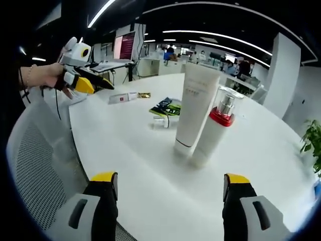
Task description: Arrange the skincare products in the storage area until every visible bottle or jar stands upright without overlapping.
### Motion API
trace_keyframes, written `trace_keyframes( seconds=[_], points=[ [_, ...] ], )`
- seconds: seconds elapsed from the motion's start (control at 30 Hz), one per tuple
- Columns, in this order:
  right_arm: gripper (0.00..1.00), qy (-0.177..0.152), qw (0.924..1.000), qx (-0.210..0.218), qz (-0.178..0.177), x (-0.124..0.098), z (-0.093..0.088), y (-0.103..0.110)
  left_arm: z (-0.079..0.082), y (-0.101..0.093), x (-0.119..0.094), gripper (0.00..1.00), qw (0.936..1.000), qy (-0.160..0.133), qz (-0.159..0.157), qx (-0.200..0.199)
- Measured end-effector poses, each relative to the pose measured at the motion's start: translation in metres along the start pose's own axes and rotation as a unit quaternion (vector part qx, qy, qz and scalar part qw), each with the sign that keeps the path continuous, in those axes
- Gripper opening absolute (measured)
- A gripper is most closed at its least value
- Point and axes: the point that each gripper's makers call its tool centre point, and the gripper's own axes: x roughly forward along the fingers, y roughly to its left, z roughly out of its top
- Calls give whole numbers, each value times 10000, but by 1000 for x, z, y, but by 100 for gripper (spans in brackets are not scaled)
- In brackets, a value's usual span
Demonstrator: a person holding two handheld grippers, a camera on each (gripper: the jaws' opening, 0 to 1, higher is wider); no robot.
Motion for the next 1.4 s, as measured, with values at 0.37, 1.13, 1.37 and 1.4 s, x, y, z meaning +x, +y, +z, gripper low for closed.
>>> trace_keyframes(
  seconds=[0.37,1.13,1.37,1.4],
  points=[
    [91,5,9999,108,-8,0,-1,-2,-3,-1,45,62,9990,318,-152,280],
    [89,38,9994,315,-169,-1,-5,-12,-3,21,142,37,9838,690,276,1631],
    [89,54,9993,317,-178,0,-6,-13,-8,26,155,35,9790,844,366,1820],
    [89,57,9993,321,-179,0,-6,-14,-9,26,156,35,9786,869,374,1827]
  ],
)
